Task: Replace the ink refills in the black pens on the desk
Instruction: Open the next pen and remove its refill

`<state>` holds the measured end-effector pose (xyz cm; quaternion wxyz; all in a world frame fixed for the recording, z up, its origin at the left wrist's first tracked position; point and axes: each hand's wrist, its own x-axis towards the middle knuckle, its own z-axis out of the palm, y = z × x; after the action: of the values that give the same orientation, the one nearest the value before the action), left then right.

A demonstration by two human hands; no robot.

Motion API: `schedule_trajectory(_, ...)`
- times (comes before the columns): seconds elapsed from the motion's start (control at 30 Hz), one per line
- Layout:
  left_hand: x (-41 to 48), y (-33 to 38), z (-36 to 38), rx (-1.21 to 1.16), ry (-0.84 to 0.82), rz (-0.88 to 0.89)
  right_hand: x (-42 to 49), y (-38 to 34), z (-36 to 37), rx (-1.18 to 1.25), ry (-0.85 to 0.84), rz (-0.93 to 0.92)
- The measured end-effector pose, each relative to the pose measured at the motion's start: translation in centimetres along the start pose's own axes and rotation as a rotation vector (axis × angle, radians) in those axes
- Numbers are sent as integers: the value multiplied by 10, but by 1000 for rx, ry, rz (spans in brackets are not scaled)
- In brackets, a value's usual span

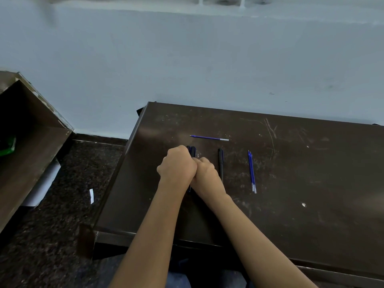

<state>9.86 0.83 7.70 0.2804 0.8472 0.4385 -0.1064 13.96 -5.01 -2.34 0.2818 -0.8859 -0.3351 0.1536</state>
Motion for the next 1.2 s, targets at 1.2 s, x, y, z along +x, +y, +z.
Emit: schedule_trajectory(1.2, 8, 4, 13, 50, -277, 241, -22, 0, -74, 894, 184, 591)
